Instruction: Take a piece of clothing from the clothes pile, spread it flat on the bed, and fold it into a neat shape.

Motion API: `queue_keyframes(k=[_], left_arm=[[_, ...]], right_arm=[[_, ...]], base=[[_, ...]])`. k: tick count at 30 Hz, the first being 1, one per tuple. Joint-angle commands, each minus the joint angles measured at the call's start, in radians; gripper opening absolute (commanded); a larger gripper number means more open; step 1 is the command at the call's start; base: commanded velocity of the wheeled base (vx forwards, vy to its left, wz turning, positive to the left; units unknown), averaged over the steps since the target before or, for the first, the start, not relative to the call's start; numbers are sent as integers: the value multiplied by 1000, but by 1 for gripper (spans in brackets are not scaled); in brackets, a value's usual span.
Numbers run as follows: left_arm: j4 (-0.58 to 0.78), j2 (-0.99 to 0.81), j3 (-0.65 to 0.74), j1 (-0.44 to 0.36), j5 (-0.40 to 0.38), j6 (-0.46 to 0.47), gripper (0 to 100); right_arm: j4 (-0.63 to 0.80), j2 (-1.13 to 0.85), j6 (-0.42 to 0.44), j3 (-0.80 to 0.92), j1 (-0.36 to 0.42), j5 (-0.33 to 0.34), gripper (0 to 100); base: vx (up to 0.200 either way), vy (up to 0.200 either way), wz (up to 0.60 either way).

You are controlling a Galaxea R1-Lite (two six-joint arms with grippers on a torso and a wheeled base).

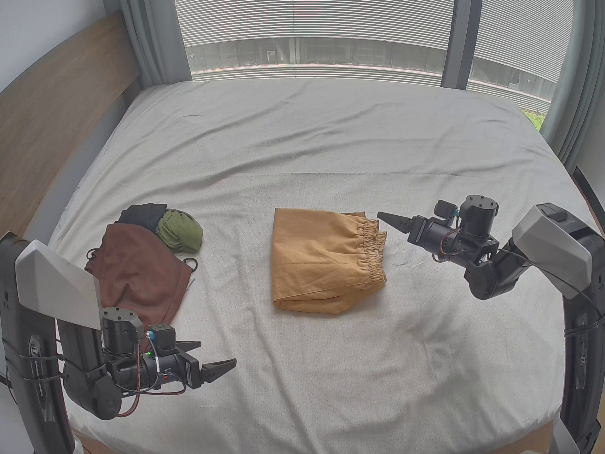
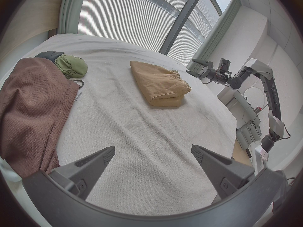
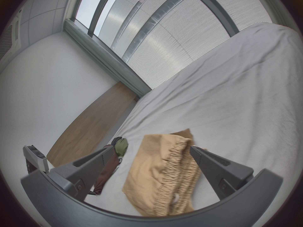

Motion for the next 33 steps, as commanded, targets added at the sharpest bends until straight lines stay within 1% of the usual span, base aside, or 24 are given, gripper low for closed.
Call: queue_keyframes(k=[1,2,4,8,11,17,26,33], left_arm=[[-1,-4,-1,1,0,0,100],[-1,-7,-1,1,0,0,100],[-1,-8,2,1,0,0,100],[-1,-8,1,1,0,0,100],[-1,-8,1,3,0,0,100],[-1,-8,-1,3,0,0,100],[-1,-8,-2,3,0,0,100],[-1,-11,-1,3,0,0,100]], right_arm=[[2,-48,0,3,53,1,100],[2,-42,0,-3,81,1,100],[6,-32,0,-11,112,-1,100],[41,30,0,-45,132,-7,100],[40,74,-1,-60,133,-30,100],[34,131,-4,-57,136,-33,100],[20,175,-9,-57,127,-50,100],[12,165,-7,-48,125,-51,100]], base=[[0,0,0],[0,0,0],[0,0,0],[0,0,0],[0,0,0],[0,0,0],[0,0,0],[0,0,0]])
